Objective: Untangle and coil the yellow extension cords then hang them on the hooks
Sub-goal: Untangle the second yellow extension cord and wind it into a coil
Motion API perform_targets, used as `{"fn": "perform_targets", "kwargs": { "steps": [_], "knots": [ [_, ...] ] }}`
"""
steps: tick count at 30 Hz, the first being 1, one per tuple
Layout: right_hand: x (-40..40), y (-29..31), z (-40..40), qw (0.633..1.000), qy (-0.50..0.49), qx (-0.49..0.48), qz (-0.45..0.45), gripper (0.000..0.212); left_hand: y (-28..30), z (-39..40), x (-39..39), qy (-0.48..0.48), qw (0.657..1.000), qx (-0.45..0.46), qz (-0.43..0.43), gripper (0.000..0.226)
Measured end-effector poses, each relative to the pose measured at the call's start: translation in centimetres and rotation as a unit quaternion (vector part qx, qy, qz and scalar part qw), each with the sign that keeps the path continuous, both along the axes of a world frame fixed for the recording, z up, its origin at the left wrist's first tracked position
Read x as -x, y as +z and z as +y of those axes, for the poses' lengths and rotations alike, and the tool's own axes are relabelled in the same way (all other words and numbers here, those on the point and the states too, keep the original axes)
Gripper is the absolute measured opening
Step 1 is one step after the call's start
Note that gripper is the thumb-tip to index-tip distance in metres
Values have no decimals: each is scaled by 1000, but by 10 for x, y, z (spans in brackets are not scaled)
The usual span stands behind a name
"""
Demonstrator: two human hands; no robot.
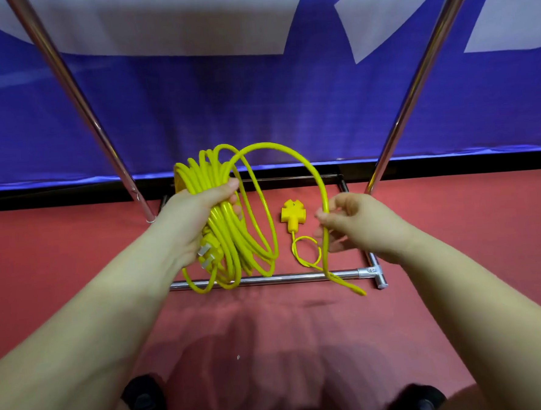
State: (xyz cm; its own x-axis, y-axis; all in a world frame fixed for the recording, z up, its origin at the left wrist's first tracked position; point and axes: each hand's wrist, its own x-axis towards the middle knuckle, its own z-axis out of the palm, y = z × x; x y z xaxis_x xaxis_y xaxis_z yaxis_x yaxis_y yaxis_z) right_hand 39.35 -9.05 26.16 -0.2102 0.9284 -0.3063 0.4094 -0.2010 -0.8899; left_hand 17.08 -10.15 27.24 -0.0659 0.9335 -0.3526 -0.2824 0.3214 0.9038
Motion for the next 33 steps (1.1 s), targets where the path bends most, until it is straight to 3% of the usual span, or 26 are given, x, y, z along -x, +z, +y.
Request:
{"fn": "perform_targets", "kwargs": {
  "steps": [3,8,13,17,19,21,22,24,25,33],
  "knots": [
    [8,12,2,981,-58,56,173,15,0,-7,-7,-42,999,-3,26,7],
    [19,24,2,902,-163,124,380,15,-2,-13,-21,-117,992,-18,36,2],
    [25,25,5,824,-238,174,485,19,-3,-16,-33,-190,978,-47,70,10],
    [25,26,5,802,-230,161,527,21,-4,-14,-36,-171,982,-47,60,9],
    [23,25,7,855,-172,125,473,25,-4,-12,-36,-132,991,-28,28,7],
    [22,15,5,962,-87,58,253,35,-3,-9,-35,-86,996,-13,-17,6],
    [22,10,2,993,-35,14,116,39,-1,-8,-34,-63,997,-6,-37,6],
    [21,-1,-4,994,73,-44,-70,40,0,-3,-26,-22,998,14,-59,7],
    [20,-7,-6,987,113,-48,-106,38,0,-1,-21,-13,998,25,-61,9],
    [26,-21,-15,966,206,-73,-136,22,1,-2,-13,-17,998,28,-57,12]
  ]
}}
